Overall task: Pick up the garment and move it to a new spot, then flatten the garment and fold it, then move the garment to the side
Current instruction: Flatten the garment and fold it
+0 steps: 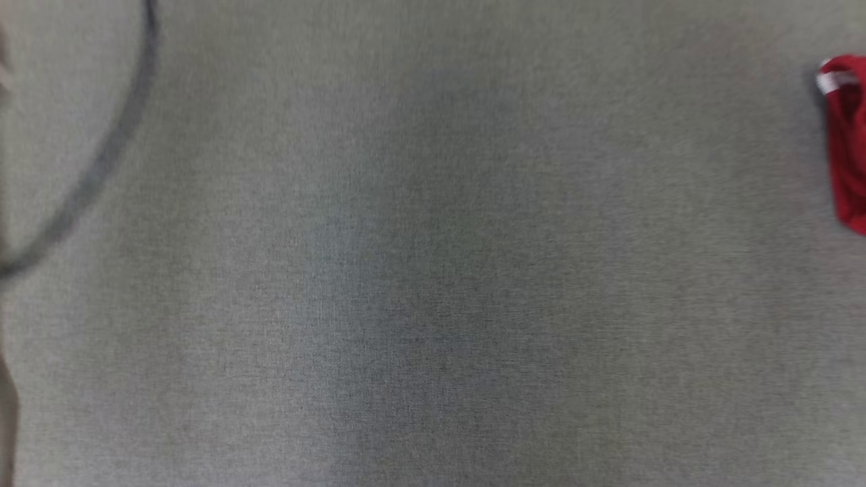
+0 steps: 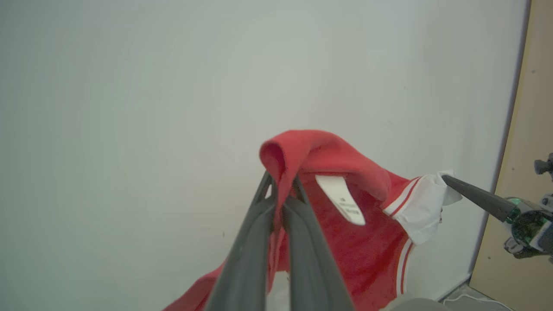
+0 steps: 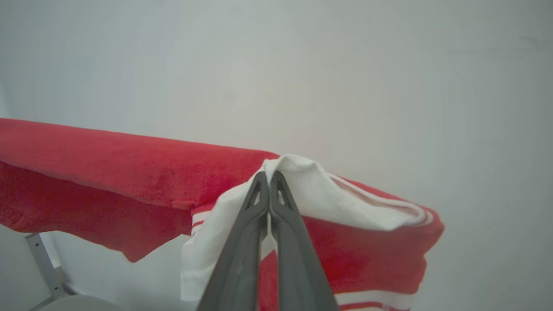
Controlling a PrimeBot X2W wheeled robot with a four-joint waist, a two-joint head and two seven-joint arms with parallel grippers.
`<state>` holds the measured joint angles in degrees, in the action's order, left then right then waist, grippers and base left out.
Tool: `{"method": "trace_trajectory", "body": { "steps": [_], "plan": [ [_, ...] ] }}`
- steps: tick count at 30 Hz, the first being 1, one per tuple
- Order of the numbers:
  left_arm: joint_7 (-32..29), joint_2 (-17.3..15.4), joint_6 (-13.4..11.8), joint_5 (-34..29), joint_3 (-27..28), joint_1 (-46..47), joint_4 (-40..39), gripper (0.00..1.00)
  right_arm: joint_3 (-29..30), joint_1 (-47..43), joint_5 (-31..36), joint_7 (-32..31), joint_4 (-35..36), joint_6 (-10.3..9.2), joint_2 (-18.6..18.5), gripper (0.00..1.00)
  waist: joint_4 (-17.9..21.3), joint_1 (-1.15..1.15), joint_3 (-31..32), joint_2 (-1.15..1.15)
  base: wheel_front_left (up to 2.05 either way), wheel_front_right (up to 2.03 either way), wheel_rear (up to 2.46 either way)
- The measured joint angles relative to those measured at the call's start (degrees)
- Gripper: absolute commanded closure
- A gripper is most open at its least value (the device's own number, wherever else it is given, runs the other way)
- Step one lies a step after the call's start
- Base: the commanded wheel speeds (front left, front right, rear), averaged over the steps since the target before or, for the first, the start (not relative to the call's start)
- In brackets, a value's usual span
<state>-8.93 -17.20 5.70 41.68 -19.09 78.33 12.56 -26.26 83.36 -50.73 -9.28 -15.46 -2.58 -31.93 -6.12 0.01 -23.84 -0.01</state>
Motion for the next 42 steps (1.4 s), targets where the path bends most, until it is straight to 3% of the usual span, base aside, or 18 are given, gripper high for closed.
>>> {"method": "trace_trajectory", "body": {
  "steps": [4,6,9,16,20,24,27,28,29,30,35,42],
  "plan": [
    [0.4,-2.0,0.9,-0.4,-5.8,-14.4,5.4,1.00,-2.4,-14.5,-0.5,3.6,-1.5,2.77,0.2,1.00,-0.6,-0.07,-2.7,0.03,0.00,0.00,0.00],
    [1.9,-2.4,1.2,0.0,-6.3,-19.8,8.3,1.00,-2.5,-19.9,-1.4,5.5,-2.4,3.15,-0.2,1.00,-0.7,-0.06,-3.4,0.04,0.00,0.00,0.00],
    [2.5,-4.5,1.5,-1.0,-9.7,-24.4,11.3,1.00,-2.6,-26.9,-2.5,8.3,-3.2,3.85,-0.5,1.00,-0.7,-0.01,-3.3,0.02,0.00,0.00,0.00],
    [6.9,-3.9,1.5,-0.1,-11.9,-31.8,18.4,1.00,-3.8,-40.1,-3.8,13.4,-5.0,4.54,1.0,1.00,0.0,-0.01,-0.2,0.02,0.00,0.00,0.00],
    [8.2,-5.2,1.5,-2.3,-15.6,-35.9,18.2,1.00,-6.3,-46.5,-3.6,13.2,-4.7,4.58,0.3,1.00,0.7,0.00,2.5,0.02,0.00,0.00,0.00],
    [9.6,-6.1,1.5,-4.7,-18.5,-43.0,17.3,1.00,-8.3,-52.9,-2.9,12.7,-3.3,3.50,-1.7,1.00,1.4,0.00,5.5,0.01,0.00,0.00,0.00],
    [11.7,-6.3,1.3,-5.9,-19.7,-46.9,15.5,1.00,-9.1,-61.0,-3.2,11.7,-0.9,1.25,-3.8,1.00,2.1,0.00,9.5,0.01,0.00,0.00,0.00],
    [12.8,-6.6,0.7,-5.3,-19.6,-51.5,15.0,1.00,-9.9,-67.8,-5.1,11.0,1.5,-0.75,-3.7,1.00,2.5,0.01,12.8,0.01,0.00,0.00,0.00],
    [12.7,-7.0,0.4,-5.2,-19.6,-52.6,14.8,1.00,-10.0,-69.3,-5.9,10.8,2.4,-0.99,-3.6,1.00,2.6,0.01,13.6,0.01,0.00,0.00,0.00],
    [13.0,-10.1,-1.3,-4.3,-19.1,-59.8,13.7,1.00,-10.4,-78.5,-10.2,9.7,8.8,-2.42,-3.5,1.00,3.3,0.01,18.9,0.00,0.00,0.00,0.00],
    [10.7,-11.7,-3.7,-4.4,-20.8,-65.4,10.7,1.00,-10.9,-88.0,-14.0,6.6,16.2,-4.00,-5.3,1.00,3.7,0.00,23.6,0.00,0.00,0.00,0.00],
    [2.8,-11.2,-5.2,-1.7,-22.7,-69.6,7.3,1.00,-9.1,-89.8,-13.5,0.6,17.0,-4.56,-6.8,1.00,2.0,-0.01,23.3,0.01,0.00,0.00,0.00]
  ]
}}
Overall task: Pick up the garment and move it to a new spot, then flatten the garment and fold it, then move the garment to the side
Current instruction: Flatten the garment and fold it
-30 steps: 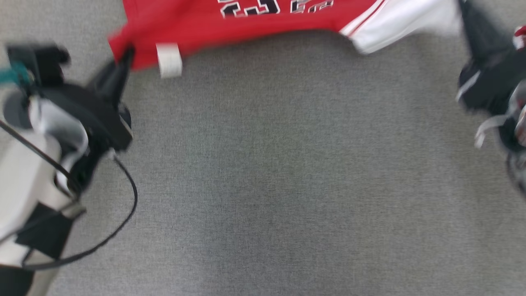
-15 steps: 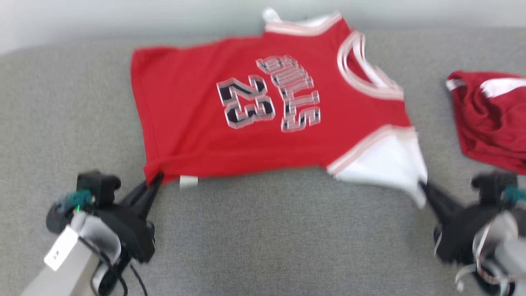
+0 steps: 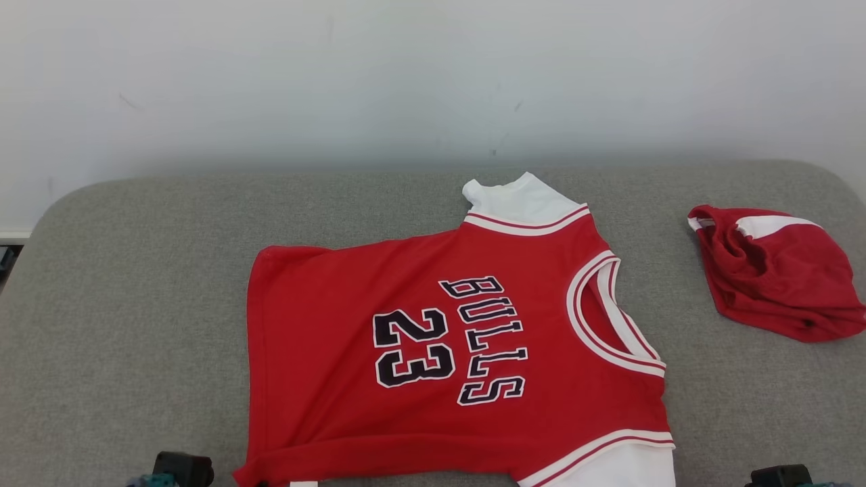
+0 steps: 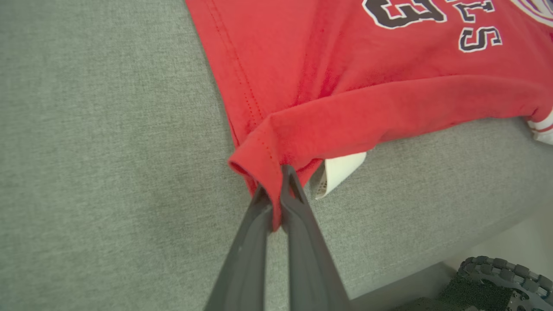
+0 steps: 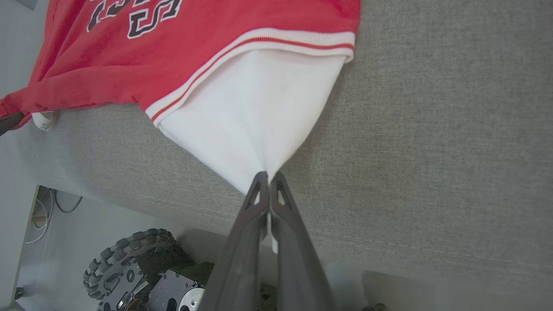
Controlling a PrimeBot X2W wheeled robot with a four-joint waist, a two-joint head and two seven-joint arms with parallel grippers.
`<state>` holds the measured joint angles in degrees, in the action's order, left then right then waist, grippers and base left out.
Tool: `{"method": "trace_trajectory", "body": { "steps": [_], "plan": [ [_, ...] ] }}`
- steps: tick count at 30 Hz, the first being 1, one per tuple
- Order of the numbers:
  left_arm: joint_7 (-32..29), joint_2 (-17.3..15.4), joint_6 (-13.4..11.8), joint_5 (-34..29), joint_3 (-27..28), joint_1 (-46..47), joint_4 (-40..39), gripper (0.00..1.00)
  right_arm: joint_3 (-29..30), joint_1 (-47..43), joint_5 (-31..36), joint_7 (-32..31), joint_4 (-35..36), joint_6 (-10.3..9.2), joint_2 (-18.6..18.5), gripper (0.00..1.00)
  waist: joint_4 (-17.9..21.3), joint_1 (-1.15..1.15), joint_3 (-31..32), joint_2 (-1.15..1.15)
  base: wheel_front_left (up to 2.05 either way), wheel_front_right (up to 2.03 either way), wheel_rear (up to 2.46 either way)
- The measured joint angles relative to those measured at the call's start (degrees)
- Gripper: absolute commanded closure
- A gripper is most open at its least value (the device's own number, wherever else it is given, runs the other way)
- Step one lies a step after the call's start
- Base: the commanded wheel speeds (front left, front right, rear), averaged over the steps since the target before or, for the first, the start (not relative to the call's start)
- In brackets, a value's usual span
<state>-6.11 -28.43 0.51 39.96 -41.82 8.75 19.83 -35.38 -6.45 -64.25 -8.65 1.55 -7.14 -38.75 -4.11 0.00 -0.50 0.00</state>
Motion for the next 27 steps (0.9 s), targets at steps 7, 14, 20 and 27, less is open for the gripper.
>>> {"method": "trace_trajectory", "body": {
  "steps": [7,14,20,27],
  "plan": [
    [1.2,-0.6,-3.7,1.7,4.0,-1.5,-5.5,0.00,6.0,-0.3,-0.9,0.6,2.0,-0.01,0.7,0.00,-0.3,0.00,0.2,0.00,0.00,0.00,0.00],
    [4.8,-2.5,-5.6,1.9,8.0,-3.6,-13.1,0.00,11.6,-2.4,-2.2,3.3,5.7,-0.01,0.1,0.00,-0.3,0.00,0.6,0.00,0.00,0.00,0.00],
    [10.5,-0.9,-7.1,1.3,13.4,-3.9,-17.3,0.00,16.9,-2.0,2.0,9.3,4.2,-0.19,3.5,0.00,-0.3,0.00,0.8,0.00,0.00,0.00,0.00],
    [12.8,1.3,-7.6,1.1,17.1,-6.8,-17.1,0.00,18.3,-1.2,5.5,12.0,2.7,-0.19,6.3,0.00,-0.3,0.00,0.5,0.00,0.00,0.00,0.00]
  ]
}}
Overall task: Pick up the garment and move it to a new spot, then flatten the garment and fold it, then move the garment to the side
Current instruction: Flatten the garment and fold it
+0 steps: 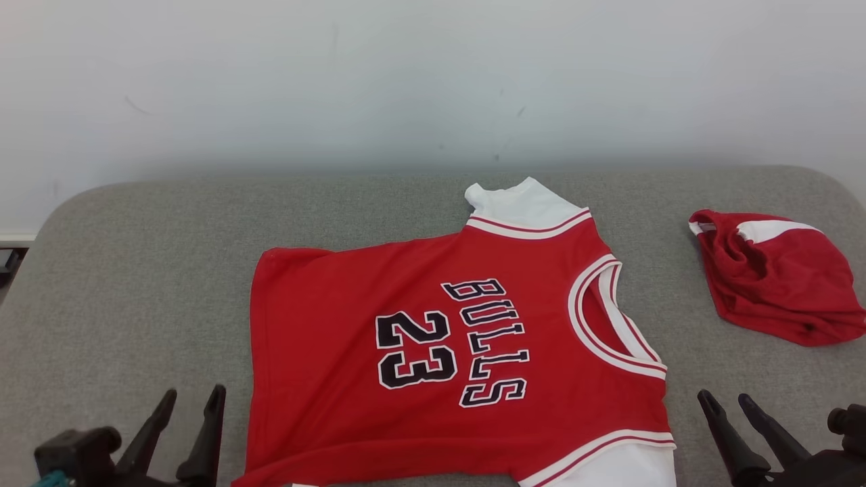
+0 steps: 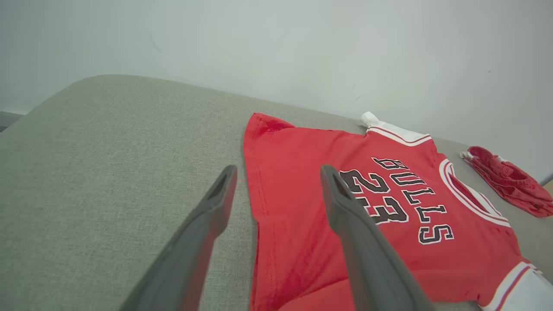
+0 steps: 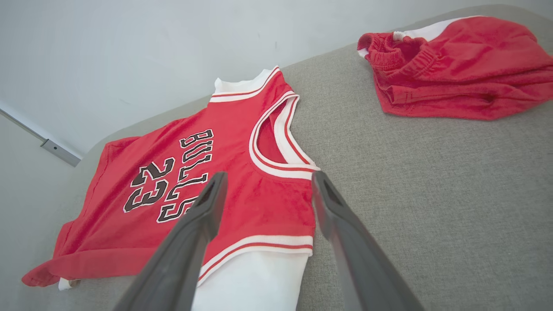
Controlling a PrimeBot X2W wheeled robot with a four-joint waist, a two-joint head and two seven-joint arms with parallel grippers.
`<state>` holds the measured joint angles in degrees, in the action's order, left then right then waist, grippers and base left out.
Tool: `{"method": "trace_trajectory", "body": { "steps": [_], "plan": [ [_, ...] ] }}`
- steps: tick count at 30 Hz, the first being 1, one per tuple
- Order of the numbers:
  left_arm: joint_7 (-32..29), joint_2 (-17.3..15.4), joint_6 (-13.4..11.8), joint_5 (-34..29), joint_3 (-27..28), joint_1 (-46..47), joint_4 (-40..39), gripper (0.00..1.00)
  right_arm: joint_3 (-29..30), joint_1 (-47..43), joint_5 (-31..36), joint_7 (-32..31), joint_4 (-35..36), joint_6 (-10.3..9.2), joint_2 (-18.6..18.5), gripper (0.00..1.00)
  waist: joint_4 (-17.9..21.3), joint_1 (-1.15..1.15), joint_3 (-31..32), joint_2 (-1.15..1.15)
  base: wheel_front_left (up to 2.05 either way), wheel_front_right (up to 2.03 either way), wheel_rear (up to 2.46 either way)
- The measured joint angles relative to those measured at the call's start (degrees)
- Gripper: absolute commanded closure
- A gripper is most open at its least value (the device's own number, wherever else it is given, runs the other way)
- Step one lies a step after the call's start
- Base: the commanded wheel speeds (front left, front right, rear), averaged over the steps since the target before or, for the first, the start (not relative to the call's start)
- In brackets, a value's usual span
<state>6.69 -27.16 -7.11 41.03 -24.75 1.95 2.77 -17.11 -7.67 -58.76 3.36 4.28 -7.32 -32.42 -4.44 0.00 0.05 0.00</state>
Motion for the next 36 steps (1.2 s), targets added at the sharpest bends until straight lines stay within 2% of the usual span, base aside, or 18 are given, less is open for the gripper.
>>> {"method": "trace_trajectory", "body": {
  "steps": [4,7,11,19,29,36],
  "plan": [
    [-0.4,1.9,0.0,-0.3,0.6,-2.0,1.6,0.00,-0.2,-0.1,1.3,0.2,-0.6,0.00,0.6,0.00,0.0,0.00,-0.1,0.00,0.00,0.00,0.00],
    [-3.3,2.7,0.0,0.1,0.5,-3.0,3.7,0.00,-0.4,-0.1,1.8,-0.7,-1.2,0.00,0.8,0.00,0.1,0.00,-0.2,0.00,0.00,0.00,0.00],
    [-6.3,4.5,0.0,3.5,0.3,-2.9,5.0,0.00,-0.8,-0.3,2.4,-2.0,-1.9,0.00,0.9,0.00,0.1,0.00,-0.6,0.00,0.00,0.00,0.00],
    [-12.7,4.3,0.0,2.5,-1.3,-2.6,9.4,0.00,-1.2,0.0,3.5,-4.4,-2.4,0.00,1.6,0.00,0.4,0.00,-2.0,0.00,0.00,0.00,0.00],
    [-19.4,4.1,0.0,3.4,-2.2,-2.6,10.0,0.00,0.2,-0.1,3.9,-6.0,-3.8,0.00,2.2,0.00,0.3,0.00,-1.9,0.01,0.00,0.00,0.00],
    [-22.3,5.0,0.0,4.3,-2.2,-2.7,10.7,0.00,-1.6,-1.1,4.2,-10.6,-4.0,-0.01,2.6,0.00,-0.1,0.00,-1.8,0.01,0.00,0.00,0.00]
  ]
}}
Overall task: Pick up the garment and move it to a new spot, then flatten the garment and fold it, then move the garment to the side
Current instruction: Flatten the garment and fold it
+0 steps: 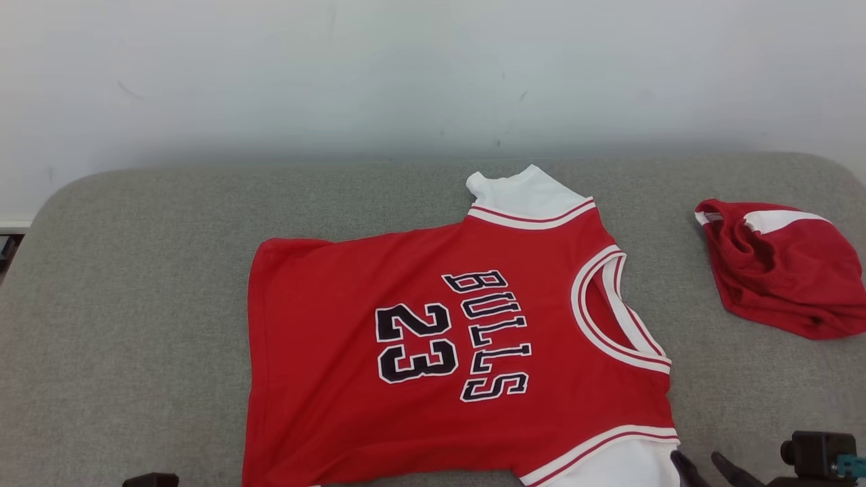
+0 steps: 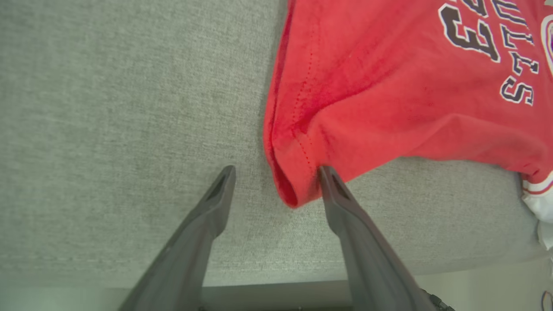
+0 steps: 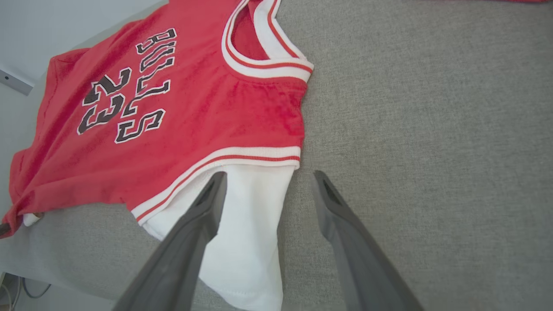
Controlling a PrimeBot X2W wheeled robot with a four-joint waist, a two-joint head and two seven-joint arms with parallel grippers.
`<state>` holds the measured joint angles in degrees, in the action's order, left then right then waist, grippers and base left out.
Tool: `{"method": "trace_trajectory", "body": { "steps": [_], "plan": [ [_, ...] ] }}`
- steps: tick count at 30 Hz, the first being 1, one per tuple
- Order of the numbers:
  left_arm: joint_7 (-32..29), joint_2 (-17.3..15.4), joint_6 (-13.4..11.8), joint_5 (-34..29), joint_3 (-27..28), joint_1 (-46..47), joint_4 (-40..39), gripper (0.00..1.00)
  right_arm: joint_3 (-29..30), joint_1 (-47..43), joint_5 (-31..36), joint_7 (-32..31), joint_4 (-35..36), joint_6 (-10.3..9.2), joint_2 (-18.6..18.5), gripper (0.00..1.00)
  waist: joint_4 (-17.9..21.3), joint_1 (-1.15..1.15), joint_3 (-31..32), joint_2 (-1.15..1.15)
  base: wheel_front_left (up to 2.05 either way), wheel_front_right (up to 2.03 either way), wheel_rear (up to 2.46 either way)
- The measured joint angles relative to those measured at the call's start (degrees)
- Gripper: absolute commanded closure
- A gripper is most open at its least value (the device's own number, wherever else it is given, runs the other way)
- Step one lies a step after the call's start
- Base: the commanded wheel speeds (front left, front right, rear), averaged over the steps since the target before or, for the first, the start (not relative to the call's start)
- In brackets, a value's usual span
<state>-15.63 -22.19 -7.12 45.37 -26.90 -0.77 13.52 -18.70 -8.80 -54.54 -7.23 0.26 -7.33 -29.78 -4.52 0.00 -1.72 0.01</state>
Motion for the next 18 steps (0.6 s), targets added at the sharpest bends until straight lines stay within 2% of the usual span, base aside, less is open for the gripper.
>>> {"method": "trace_trajectory", "body": {
  "steps": [18],
  "plan": [
    [-4.1,1.0,0.0,2.0,0.7,-0.2,1.6,0.00,-1.9,-1.5,3.8,-10.5,-4.0,0.00,0.8,0.00,-0.6,0.00,-0.9,0.00,0.00,0.00,0.00]
  ]
}}
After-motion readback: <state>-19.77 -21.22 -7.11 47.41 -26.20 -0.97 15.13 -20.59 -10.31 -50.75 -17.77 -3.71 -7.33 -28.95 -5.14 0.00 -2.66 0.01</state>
